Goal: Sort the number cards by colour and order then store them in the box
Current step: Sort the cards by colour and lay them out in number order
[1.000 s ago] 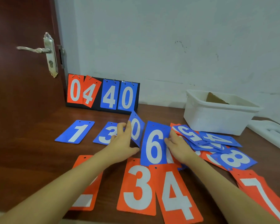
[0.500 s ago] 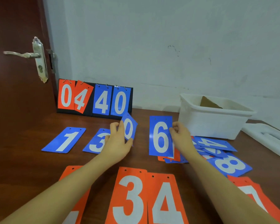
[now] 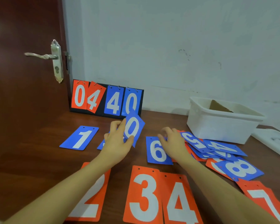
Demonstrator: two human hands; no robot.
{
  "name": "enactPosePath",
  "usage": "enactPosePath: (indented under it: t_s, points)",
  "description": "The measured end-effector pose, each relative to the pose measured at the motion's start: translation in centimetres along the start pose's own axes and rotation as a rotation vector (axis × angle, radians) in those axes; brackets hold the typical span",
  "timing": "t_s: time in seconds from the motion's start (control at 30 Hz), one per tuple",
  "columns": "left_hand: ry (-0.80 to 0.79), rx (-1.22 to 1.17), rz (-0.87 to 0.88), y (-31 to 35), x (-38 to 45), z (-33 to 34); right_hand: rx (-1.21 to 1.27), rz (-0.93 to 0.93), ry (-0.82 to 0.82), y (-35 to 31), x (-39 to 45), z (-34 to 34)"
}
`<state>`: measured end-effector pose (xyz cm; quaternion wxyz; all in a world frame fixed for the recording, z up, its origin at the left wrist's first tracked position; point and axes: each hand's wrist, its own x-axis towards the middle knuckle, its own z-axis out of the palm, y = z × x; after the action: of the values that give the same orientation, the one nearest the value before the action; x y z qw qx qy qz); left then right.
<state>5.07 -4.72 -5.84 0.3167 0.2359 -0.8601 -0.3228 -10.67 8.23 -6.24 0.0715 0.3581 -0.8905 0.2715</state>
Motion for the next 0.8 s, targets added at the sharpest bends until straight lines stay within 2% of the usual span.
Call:
enactPosePath:
  t_s: [0.07,0.1,0.17,0.23,0.3,0.37,0.5,0.67,0.73,0.8]
  points:
    - [0.059,-0.066,0.028,-0.4,-0.1,-1.2,0.527,0.099,-0.144,-4.1,-0.2,-0.2]
    - [0.087,-0.095,0.042,-0.7,-0.2,-1.9,0.708,0.131,-0.193,-6.3,-0.2,0.2]
    - [0.156,-0.127,0.065,-1.5,-0.6,-3.8,0.853,0.116,-0.149,-10.0,0.0,1.8]
    - [0.256,-0.1,0.078,-2.9,-0.9,-6.2,0.889,0.079,-0.054,-13.3,0.3,3.3]
    - [0.341,-0.03,0.052,-4.8,-0.9,-9.1,0.891,0.036,-0.071,-16.2,0.8,4.9]
    - [0.359,0.031,-0.036,-7.1,-0.4,-11.8,0.862,-0.008,-0.123,-19.0,1.2,6.8]
    - [0.24,0.236,-0.17,-12.3,1.5,-15.3,0.665,-0.131,-0.215,-23.7,3.0,11.9]
    - [0.072,0.642,-0.287,-18.4,2.8,-16.4,0.197,-0.297,-0.28,-26.7,4.8,17.7]
    - [0.041,0.723,-0.329,-19.8,2.7,-16.4,0.004,-0.337,-0.281,-27.4,4.9,18.9]
    - [0.031,0.752,-0.348,-20.5,2.6,-16.4,-0.043,-0.323,-0.303,-27.7,4.9,19.0]
